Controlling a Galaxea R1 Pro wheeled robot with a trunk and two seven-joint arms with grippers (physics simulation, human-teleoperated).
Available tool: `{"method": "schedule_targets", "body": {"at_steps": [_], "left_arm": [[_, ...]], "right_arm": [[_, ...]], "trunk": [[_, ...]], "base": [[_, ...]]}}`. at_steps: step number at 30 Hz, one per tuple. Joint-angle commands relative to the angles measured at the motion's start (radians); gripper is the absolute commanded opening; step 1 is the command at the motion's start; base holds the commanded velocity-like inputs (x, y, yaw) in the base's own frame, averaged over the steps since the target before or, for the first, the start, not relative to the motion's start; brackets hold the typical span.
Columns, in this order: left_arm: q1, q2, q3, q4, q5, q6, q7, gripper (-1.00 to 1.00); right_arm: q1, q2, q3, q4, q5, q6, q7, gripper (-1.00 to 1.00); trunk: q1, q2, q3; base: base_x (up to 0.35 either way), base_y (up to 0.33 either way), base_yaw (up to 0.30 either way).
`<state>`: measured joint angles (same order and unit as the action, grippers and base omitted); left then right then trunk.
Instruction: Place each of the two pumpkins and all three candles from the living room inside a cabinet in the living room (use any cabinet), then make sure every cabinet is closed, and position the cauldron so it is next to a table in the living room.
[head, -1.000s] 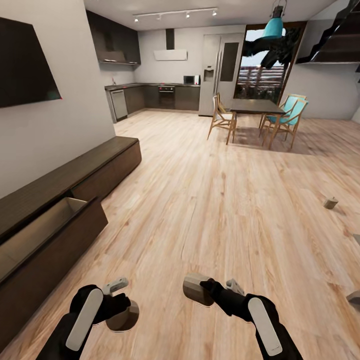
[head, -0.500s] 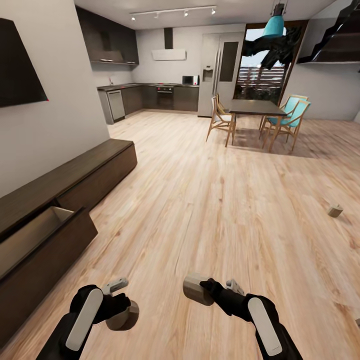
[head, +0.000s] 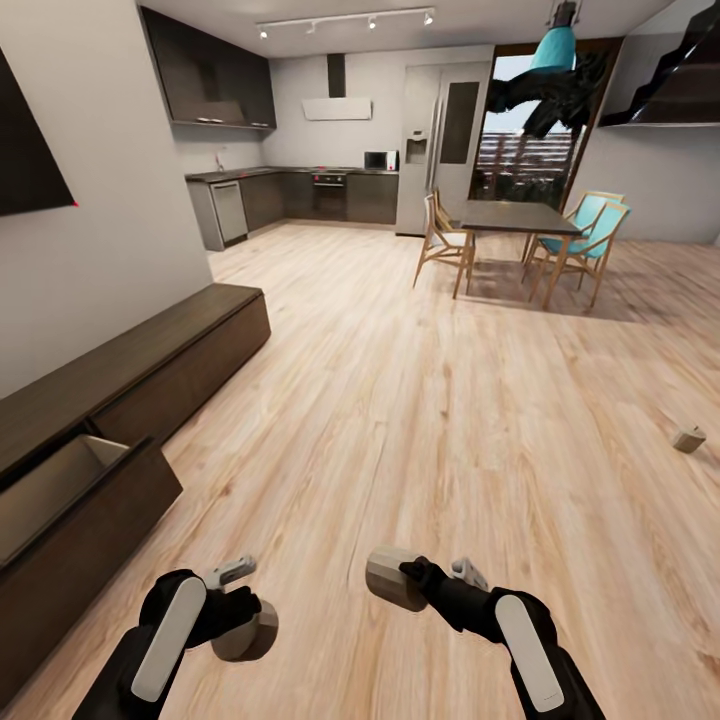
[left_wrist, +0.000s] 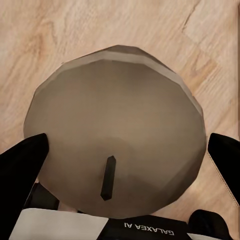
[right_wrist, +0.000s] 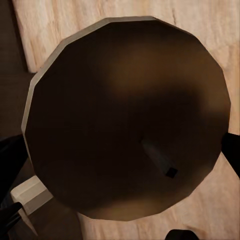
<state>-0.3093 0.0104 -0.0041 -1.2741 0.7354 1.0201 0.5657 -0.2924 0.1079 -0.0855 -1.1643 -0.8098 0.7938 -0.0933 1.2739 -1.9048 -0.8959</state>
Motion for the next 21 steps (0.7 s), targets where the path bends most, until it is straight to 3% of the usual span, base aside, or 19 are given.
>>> {"method": "schedule_targets", "body": {"at_steps": [1,14,21], "left_arm": [[-0.001,0.0,0.0,-0.001,0.012,0.002,0.01,-1.0],[-0.001,0.0,0.0,-0.001,0.012,0.002,0.01,-1.0],[-0.001,0.0,0.0,-0.001,0.01,0.002,0.01,-1.0]], "right_arm": [[-0.001,0.001,-0.002,-0.002,-0.017,0.004,-0.009,-1.0],[-0.001,0.001,0.002,-0.002,-0.017,0.004,-0.01,-1.0],[-0.001,0.003,0.008,-0.002,-0.014,0.004,-0.013,-1.0]], "trunk": [[0.0,0.0,-0.001],[0.0,0.0,-0.001],[0.0,0.0,-0.001]], "base": [[0.303,0.0,0.0],[0.269,-0.001,0.0],[0.134,-0.13,0.0]]}}
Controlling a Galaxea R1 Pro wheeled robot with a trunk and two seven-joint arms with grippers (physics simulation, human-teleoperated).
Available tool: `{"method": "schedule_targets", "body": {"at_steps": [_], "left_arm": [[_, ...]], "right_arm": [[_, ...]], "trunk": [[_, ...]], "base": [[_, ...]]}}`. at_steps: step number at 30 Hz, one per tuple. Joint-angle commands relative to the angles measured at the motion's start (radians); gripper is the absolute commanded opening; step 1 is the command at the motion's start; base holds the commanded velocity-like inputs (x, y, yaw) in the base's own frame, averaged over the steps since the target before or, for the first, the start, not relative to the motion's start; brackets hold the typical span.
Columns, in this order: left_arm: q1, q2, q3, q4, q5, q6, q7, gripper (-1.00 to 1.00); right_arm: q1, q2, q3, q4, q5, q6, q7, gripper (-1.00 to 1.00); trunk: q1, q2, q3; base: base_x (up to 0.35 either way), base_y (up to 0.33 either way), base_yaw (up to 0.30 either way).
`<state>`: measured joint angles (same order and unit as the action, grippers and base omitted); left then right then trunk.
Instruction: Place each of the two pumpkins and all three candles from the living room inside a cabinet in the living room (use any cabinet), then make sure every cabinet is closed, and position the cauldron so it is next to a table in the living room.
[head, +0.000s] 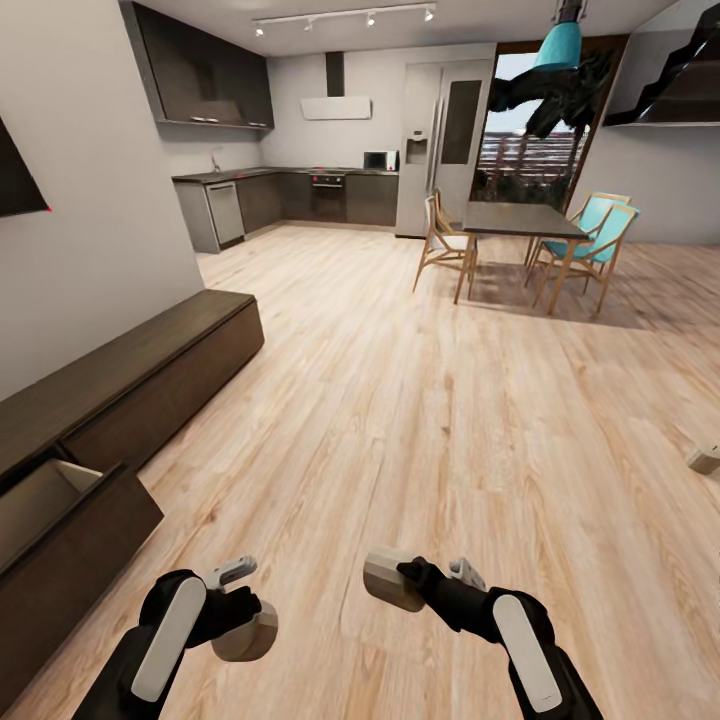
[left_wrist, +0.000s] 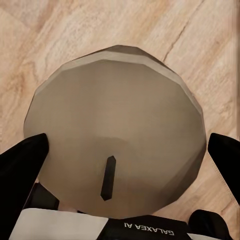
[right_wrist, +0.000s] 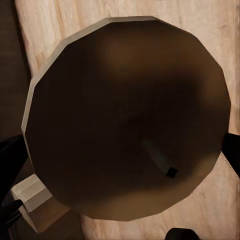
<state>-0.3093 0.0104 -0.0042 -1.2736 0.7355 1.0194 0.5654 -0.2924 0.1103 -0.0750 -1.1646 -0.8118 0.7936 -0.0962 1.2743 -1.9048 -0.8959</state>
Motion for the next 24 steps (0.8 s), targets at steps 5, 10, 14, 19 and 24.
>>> {"method": "schedule_targets", "body": {"at_steps": [5,10,14,19,24], "left_arm": [[-0.001,0.0,0.0,-0.001,0.01,0.002,0.01,-1.0],[-0.001,-0.002,0.0,-0.001,0.01,0.002,0.01,-1.0],[-0.001,-0.003,0.0,-0.001,0.01,0.002,0.01,-1.0],[-0.001,-0.004,-0.023,0.015,0.009,0.0,0.013,-1.0],[-0.001,-0.004,-0.056,0.049,0.009,-0.028,0.014,-1.0]], "right_arm": [[-0.001,0.003,0.002,-0.001,-0.004,0.004,-0.014,-1.0],[-0.002,-0.001,0.027,-0.003,0.004,0.005,-0.055,-1.0],[-0.009,-0.001,0.126,0.001,0.015,0.002,-0.192,-1.0],[-0.014,0.007,0.193,0.002,0.083,0.003,-0.417,-1.0],[-0.015,0.004,0.28,0.103,0.098,-0.024,-0.443,-1.0]], "trunk": [[0.0,0.0,-0.001],[0.0,0.0,-0.001],[0.0,0.0,-0.001],[0.0,0.0,-0.004],[0.0,0.0,-0.009]], "base": [[0.011,-0.036,0.0],[0.001,-0.002,0.0],[0.0,0.0,0.081],[0.0,0.0,0.251],[0.0,0.0,0.213]]}}
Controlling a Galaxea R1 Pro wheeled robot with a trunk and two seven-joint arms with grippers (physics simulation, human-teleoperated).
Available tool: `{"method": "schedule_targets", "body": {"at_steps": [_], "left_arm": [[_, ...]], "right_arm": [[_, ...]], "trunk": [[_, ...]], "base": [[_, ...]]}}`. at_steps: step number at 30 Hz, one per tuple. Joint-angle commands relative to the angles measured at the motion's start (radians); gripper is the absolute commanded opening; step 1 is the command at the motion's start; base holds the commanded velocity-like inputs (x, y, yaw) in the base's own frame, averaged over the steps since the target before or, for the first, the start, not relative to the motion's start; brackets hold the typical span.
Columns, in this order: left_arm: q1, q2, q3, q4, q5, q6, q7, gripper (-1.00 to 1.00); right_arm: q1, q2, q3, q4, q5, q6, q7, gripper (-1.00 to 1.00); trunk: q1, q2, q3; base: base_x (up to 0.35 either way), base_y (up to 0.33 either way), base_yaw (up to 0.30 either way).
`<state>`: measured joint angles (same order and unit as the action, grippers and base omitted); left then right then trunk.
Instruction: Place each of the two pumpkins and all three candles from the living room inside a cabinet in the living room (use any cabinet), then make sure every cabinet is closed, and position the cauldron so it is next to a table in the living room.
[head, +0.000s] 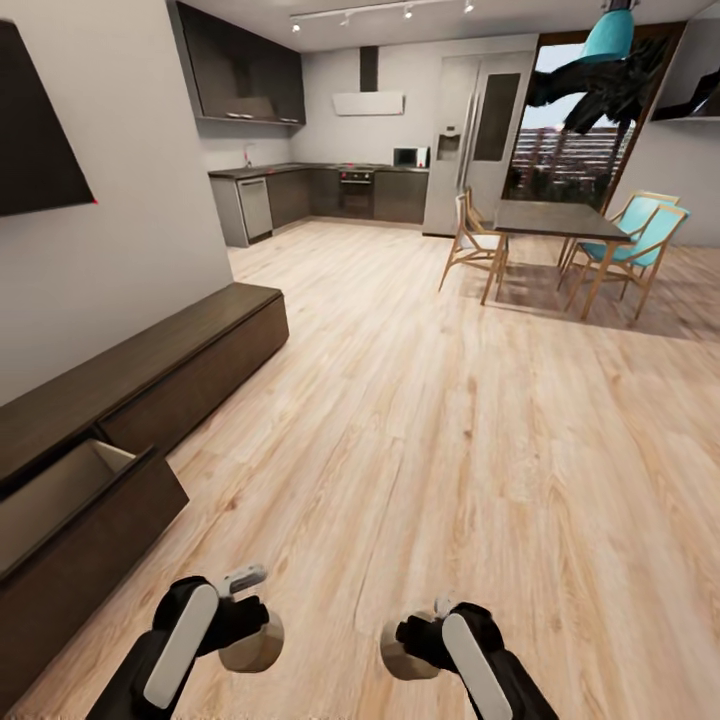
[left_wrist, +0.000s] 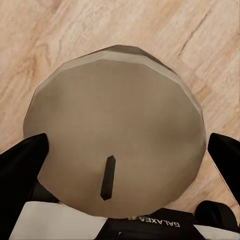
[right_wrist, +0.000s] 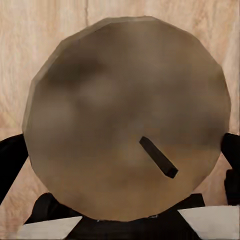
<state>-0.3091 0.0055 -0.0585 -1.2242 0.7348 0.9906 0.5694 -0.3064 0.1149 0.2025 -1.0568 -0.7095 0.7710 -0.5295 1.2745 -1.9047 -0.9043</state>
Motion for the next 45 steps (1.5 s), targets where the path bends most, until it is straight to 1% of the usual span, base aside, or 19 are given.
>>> {"method": "schedule_targets", "body": {"at_steps": [1,2,3,4,5,7,9,12,15,20,22,24,27,33,45], "left_arm": [[-0.001,0.001,-0.004,0.01,0.01,-0.028,0.008,-1.0],[-0.001,0.001,-0.009,0.023,0.01,-0.061,0.007,-1.0],[-0.001,0.001,-0.027,0.039,0.011,-0.101,0.006,-1.0],[-0.001,0.001,-0.047,0.051,0.011,-0.12,0.006,-1.0],[-0.001,0.002,-0.076,0.066,0.01,-0.138,0.006,-1.0],[-0.001,0.003,-0.096,0.085,0.01,-0.166,0.005,-1.0],[-0.001,0.005,-0.105,0.112,0.009,-0.218,0.005,-1.0],[-0.002,0.004,-0.111,0.15,0.009,-0.249,0.005,-1.0],[-0.002,0.0,-0.11,0.194,-0.003,-0.285,0.004,-1.0],[-0.002,-0.003,-0.11,0.204,-0.006,-0.299,0.005,-1.0],[-0.003,-0.008,-0.11,0.203,-0.006,-0.3,0.004,-1.0],[-0.002,-0.01,-0.11,0.203,-0.006,-0.3,0.004,-1.0],[-0.002,-0.012,-0.111,0.203,-0.006,-0.3,0.004,-1.0],[-0.002,-0.013,-0.112,0.203,-0.006,-0.299,0.005,-1.0],[-0.003,-0.013,-0.112,0.203,-0.006,-0.299,0.013,-1.0]], "right_arm": [[-0.004,0.0,0.025,0.03,0.01,-0.028,-0.01,-1.0],[-0.009,0.002,0.055,0.068,0.041,-0.058,-0.01,-1.0],[-0.015,0.004,0.098,0.129,0.1,-0.098,-0.009,-1.0],[-0.017,0.006,0.118,0.171,0.141,-0.125,-0.008,-1.0],[-0.018,0.007,0.137,0.22,0.185,-0.166,-0.006,-1.0],[-0.019,0.007,0.151,0.252,0.214,-0.203,-0.004,-1.0],[-0.019,0.006,0.159,0.269,0.228,-0.225,-0.003,-1.0],[-0.019,0.001,0.164,0.276,0.234,-0.258,-0.003,-1.0],[-0.018,-0.001,0.169,0.279,0.235,-0.306,-0.003,-1.0],[-0.016,-0.004,0.172,0.281,0.237,-0.332,-0.003,-1.0],[-0.016,-0.004,0.185,0.291,0.237,-0.343,-0.003,-1.0],[-0.017,-0.003,0.208,0.306,0.237,-0.346,-0.003,-1.0],[-0.017,0.001,0.222,0.314,0.237,-0.348,-0.003,-1.0],[-0.017,0.005,0.225,0.336,0.237,-0.349,-0.003,-1.0],[-0.017,0.006,0.225,0.34,0.237,-0.349,-0.004,-1.0]], "trunk": [[0.0,0.0,-0.002],[0.0,0.0,-0.003],[0.0,0.0,-0.004],[0.0,0.0,-0.005],[0.0,0.0,-0.007],[0.0,0.0,-0.009],[0.0,0.0,-0.011],[0.0,0.0,-0.014],[0.0,0.0,-0.017],[0.0,0.0,-0.022],[0.0,0.0,-0.024],[0.0,0.0,-0.026],[0.0,0.0,-0.027],[0.0,0.0,-0.029],[0.0,0.0,-0.029]], "base": [[0.0,0.0,0.199],[0.0,0.0,0.198],[0.0,0.0,0.198],[0.0,0.0,0.199],[0.0,0.0,0.205],[0.0,0.0,0.213],[0.0,0.0,0.222],[0.018,-0.012,0.227],[0.113,-0.123,0.228],[0.153,-0.245,0.229],[0.135,-0.245,0.23],[0.062,-0.147,0.238],[0.016,-0.042,0.26],[0.002,-0.005,0.276],[0.0,-0.026,0.281]]}}
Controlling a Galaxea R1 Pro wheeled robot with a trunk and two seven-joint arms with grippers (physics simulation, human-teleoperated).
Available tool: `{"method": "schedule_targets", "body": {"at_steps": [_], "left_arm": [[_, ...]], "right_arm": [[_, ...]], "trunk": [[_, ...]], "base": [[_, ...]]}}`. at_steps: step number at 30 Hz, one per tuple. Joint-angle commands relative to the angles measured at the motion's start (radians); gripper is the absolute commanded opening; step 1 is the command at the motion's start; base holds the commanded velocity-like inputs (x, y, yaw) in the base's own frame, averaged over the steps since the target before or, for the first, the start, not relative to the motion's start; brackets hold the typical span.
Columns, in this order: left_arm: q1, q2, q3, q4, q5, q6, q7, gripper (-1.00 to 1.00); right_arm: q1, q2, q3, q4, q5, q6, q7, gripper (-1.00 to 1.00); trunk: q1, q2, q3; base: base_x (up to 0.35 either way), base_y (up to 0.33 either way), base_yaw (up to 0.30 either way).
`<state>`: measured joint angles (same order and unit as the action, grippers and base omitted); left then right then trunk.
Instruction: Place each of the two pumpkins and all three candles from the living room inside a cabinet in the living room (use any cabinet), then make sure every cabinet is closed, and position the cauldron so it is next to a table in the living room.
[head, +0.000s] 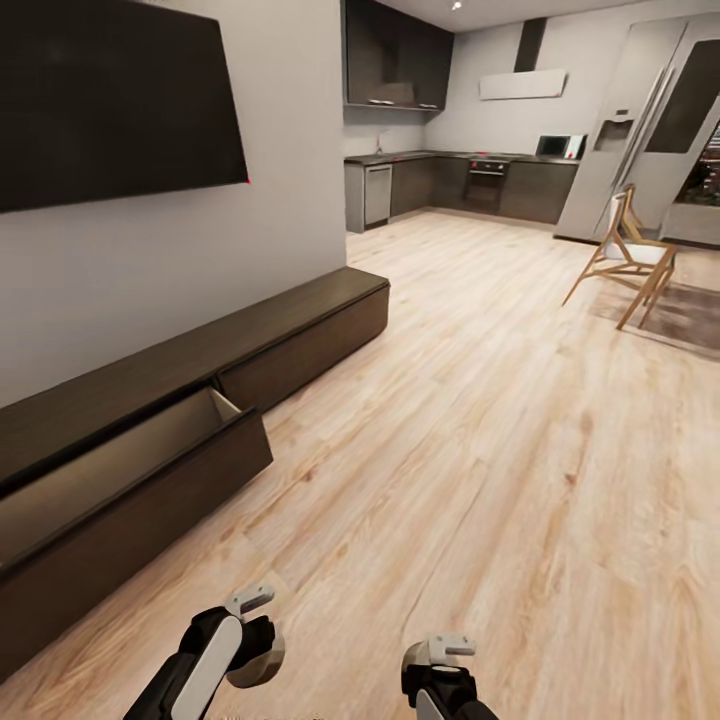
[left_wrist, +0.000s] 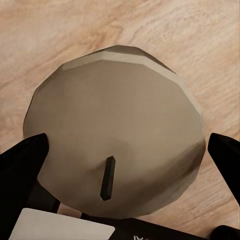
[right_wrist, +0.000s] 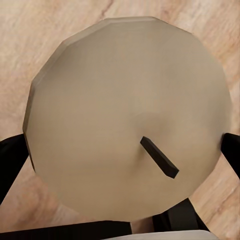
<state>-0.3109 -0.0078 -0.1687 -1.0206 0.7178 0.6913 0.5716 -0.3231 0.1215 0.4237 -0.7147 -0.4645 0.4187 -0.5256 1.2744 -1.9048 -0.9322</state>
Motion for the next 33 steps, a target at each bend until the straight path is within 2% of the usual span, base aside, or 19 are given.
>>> {"method": "schedule_targets", "body": {"at_steps": [1,10,20,26,28,33], "left_arm": [[-0.001,0.0,-0.002,-0.002,0.011,0.001,0.011,-1.0],[-0.001,0.002,0.0,-0.004,0.011,0.001,0.01,-1.0],[0.0,0.002,0.0,-0.003,0.01,0.001,0.013,-1.0],[0.0,0.002,0.0,-0.003,0.011,0.001,0.014,-1.0],[0.0,0.002,0.0,-0.003,0.011,0.001,0.014,-1.0],[-0.001,0.002,0.0,-0.003,0.011,0.001,0.014,-1.0]], "right_arm": [[-0.001,-0.001,0.004,-0.002,-0.008,0.003,-0.008,-1.0],[-0.001,0.0,0.004,0.033,-0.008,-0.04,-0.007,-1.0],[-0.001,0.0,0.006,0.035,-0.007,-0.047,-0.007,-1.0],[-0.001,0.0,0.006,0.035,-0.006,-0.051,-0.007,-1.0],[-0.001,0.0,0.013,0.035,-0.006,-0.066,-0.007,-1.0],[-0.001,0.0,0.063,0.037,-0.007,-0.089,-0.008,-1.0]], "trunk": [[0.0,0.0,-0.001],[0.0,0.0,-0.001],[0.0,0.0,-0.001],[0.0,0.0,-0.001],[0.0,0.0,-0.001],[0.0,0.0,-0.002]], "base": [[0.0,-0.206,0.282],[0.0,-0.14,0.285],[0.02,-0.04,0.29],[0.055,-0.18,0.291],[0.007,-0.246,0.291],[0.043,-0.169,0.291]]}}
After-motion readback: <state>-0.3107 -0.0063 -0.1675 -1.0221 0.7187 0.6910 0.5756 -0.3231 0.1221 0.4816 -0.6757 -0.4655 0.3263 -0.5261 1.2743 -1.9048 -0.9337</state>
